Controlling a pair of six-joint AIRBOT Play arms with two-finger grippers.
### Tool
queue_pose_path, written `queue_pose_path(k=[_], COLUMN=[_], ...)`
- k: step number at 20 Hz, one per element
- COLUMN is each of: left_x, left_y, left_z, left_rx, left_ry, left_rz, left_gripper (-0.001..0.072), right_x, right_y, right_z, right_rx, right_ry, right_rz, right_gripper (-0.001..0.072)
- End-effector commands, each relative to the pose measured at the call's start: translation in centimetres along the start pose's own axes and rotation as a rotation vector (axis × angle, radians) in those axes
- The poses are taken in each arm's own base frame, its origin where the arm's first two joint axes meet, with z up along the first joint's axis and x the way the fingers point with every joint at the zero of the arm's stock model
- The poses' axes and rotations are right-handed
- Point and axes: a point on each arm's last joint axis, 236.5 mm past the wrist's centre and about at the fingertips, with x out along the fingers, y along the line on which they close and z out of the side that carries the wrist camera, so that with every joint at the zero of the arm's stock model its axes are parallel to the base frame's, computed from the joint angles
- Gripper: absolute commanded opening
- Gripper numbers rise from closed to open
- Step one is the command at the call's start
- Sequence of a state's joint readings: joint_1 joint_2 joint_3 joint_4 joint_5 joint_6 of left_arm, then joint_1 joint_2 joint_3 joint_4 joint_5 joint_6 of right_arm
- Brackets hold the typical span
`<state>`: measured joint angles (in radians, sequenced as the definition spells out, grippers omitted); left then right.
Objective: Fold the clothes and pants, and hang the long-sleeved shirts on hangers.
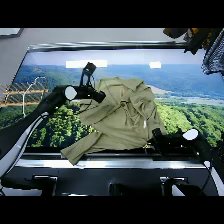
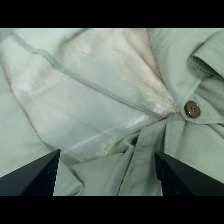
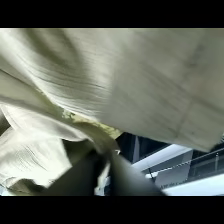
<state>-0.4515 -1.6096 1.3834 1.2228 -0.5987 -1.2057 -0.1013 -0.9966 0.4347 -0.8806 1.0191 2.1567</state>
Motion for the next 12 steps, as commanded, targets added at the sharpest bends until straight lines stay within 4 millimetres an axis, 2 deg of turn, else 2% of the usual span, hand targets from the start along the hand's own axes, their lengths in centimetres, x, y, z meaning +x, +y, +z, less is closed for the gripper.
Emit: queue_pose_path(k=[1, 7, 9, 12], left_x=[1.6, 5.2, 6.3, 7.9], left_y=[-2.0, -9.6, -11.3, -12.4], left_z=[-0.3, 1.4, 2.2, 2.2], left_rx=[0.043, -0.418, -0.598, -0.833], left_ry=[-0.002, -0.006, 0.009, 0.047], left_rz=[-0.028, -0.265, -0.328, -0.382], left_gripper=[0.0684, 0.0683, 0.0683, 0.0683], right_x=[0.1, 0.1, 0.1, 0.1], right_y=[0.4, -0.2, -0.3, -0.3], right_z=[0.6, 0.7, 0.8, 0.8], right_rx=[0.002, -0.017, -0.041, -0.042], right_ry=[-0.024, -0.028, -0.031, -0.033], right_rz=[0.019, -0.007, -0.012, -0.014], right_gripper=[0.0031, 0.0031, 0.0031, 0.0031])
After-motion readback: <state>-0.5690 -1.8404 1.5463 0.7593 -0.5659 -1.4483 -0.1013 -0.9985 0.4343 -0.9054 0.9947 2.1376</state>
